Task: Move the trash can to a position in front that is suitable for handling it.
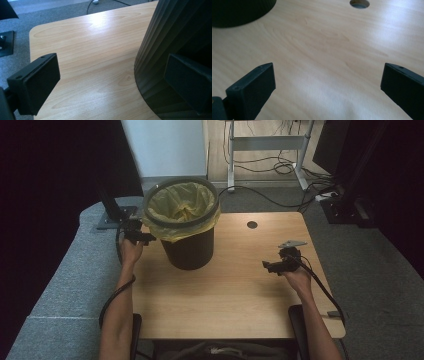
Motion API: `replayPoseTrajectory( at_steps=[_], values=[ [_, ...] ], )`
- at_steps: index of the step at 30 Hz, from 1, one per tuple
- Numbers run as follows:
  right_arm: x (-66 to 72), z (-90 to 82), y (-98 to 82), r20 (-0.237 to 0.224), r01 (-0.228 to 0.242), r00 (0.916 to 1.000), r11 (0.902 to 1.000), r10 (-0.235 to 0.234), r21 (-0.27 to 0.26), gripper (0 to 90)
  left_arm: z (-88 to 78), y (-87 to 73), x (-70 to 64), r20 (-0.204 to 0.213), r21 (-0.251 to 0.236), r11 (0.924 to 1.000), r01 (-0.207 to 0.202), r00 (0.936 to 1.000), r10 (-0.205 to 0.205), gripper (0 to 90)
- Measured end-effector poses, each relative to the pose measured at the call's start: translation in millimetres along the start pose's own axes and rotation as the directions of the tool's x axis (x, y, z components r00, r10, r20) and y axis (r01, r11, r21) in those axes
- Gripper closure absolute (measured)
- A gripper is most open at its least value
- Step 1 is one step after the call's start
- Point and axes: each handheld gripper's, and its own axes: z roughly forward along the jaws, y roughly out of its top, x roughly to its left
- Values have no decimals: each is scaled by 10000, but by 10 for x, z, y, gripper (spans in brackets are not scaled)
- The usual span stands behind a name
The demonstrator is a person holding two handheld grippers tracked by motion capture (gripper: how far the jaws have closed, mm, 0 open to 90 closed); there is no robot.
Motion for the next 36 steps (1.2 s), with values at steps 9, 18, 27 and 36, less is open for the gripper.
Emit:
replayPoseTrajectory(
  at_steps=[9,18,27,36],
  values=[
    [37,263,398,268,55,9996,9998,-50,-202,0,62,44,-285,592,-17,9981,-610,9964,610,0],
    [70,427,613,240,-58,9997,9979,74,-653,0,110,54,-514,1068,-152,9965,-822,9908,833,0],
    [196,632,779,2,-30,10000,9969,30,-792,0,159,90,-803,1496,-234,9908,-1332,9795,1352,0],
    [209,672,801,349,3,9994,9976,21,-697,0,211,115,-849,1709,-396,9913,-1254,9766,1304,0]
  ],
)
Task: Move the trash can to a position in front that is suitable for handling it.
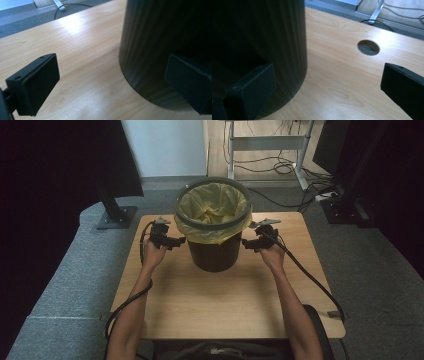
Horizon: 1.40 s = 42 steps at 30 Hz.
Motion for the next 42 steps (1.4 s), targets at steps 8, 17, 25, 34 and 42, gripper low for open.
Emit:
replayPoseTrajectory(
  at_steps=[8,17,25,34,42],
  values=[
    [-109,69,93,-1,-539,9985,9977,540,-401,0,78,134,111,-237,-64,9996,264,9994,-265,0],
    [-160,179,207,352,-317,9988,9989,329,-347,7,125,181,154,-169,-210,9984,516,9985,-519,0],
    [-148,102,172,322,26,9995,9994,-14,-350,10,76,144,72,-1,-72,9998,206,9998,-206,0],
    [-138,-32,96,238,136,9996,9995,-129,-287,11,2,108,-77,12,-20,9996,-270,9996,270,0],
    [-91,-206,-12,245,430,9988,9986,-422,-305,10,-82,41,-218,61,-54,9982,-601,9982,601,0]
  ],
)
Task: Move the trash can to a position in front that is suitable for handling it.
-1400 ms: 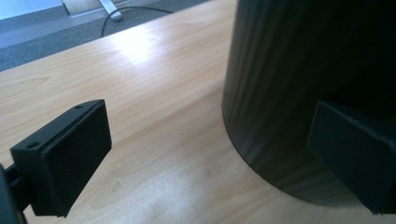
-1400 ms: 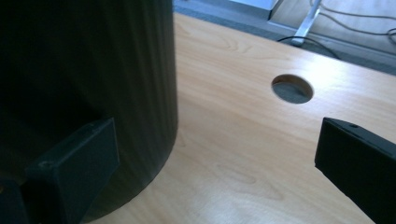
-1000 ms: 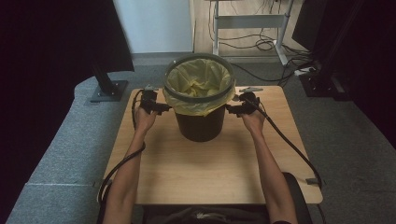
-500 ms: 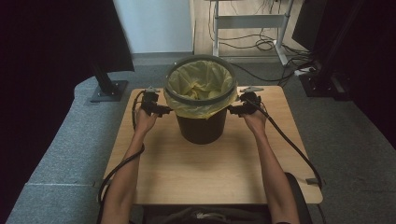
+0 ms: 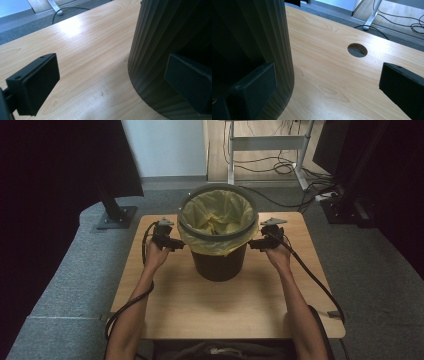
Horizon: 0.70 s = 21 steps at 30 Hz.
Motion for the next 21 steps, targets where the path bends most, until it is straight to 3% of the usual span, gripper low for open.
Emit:
replayPoseTrajectory(
  at_steps=[11,21],
  values=[
    [44,-193,-146,-85,-50,10000,9999,49,-150,10,-118,-113,-217,198,-207,9997,-163,9997,168,0],
    [153,-413,-265,-141,320,9994,9994,-322,-145,10,-262,-211,-366,276,-104,9986,-513,9983,516,0]
  ],
)
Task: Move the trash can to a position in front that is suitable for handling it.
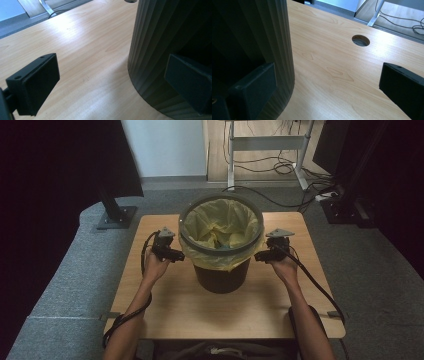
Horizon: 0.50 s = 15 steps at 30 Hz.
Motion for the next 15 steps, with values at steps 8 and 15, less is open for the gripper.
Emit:
replayPoseTrajectory(
  at_steps=[8,15],
  values=[
    [105,-167,-83,-21,169,9999,9998,-169,39,11,-120,-90,-144,54,0,10000,-20,10000,20,0],
    [179,-273,-125,-25,276,9996,9995,-276,142,9,-209,-159,-238,21,-17,10000,17,10000,-17,0]
  ],
)
